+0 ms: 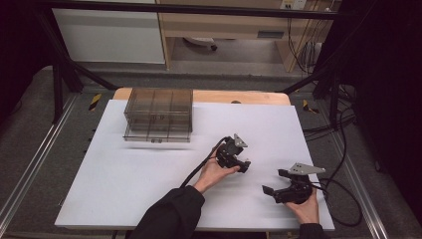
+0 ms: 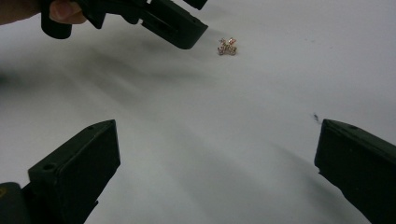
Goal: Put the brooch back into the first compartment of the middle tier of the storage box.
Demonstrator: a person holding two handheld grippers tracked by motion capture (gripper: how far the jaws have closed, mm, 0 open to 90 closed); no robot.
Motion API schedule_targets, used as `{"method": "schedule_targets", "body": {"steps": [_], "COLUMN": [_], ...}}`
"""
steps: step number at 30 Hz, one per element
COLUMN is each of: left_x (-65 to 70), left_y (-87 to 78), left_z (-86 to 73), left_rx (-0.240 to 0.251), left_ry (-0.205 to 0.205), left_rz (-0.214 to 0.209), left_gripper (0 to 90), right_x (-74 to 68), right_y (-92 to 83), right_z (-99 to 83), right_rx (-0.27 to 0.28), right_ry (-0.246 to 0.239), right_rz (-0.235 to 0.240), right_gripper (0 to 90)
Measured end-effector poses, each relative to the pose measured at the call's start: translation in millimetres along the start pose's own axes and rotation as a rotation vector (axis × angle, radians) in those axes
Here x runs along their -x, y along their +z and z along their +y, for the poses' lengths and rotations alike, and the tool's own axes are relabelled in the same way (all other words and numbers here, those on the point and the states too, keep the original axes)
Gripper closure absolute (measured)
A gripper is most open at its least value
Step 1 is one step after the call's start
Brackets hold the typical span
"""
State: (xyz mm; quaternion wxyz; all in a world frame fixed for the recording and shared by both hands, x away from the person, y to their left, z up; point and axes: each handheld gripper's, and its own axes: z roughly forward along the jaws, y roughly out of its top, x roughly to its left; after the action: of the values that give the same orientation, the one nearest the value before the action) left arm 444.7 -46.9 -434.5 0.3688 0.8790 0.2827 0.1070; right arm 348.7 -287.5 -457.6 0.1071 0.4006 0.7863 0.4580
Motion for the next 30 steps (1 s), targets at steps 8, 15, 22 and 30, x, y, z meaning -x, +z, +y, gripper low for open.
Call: {"method": "schedule_targets", "body": {"steps": [8,15,22,30], "left_x": [1.2,3.1,3.7,3.1], "left_y": [8.0,15.0,20.0,21.6], "left_z": [2.6,4.0,3.2,2.5], "left_rx": [0.006,0.005,0.000,-0.002], "left_ry": [-0.007,-0.013,-0.005,-0.004], "left_rz": [-0.016,-0.031,-0.038,-0.044], "left_gripper": [50.6,62.6,70.9,79.9], "right_x": [0.3,0.5,0.5,0.4], "right_y": [-0.6,-0.4,-0.5,-0.3], "right_z": [0.1,0.0,0.1,0.0], "right_rx": [0.001,0.000,0.001,0.001], "right_ry": [-0.002,-0.005,-0.004,-0.004], "right_rz": [-0.001,-0.001,0.001,0.001], "right_gripper": [0.5,0.5,0.5,0.5]}}
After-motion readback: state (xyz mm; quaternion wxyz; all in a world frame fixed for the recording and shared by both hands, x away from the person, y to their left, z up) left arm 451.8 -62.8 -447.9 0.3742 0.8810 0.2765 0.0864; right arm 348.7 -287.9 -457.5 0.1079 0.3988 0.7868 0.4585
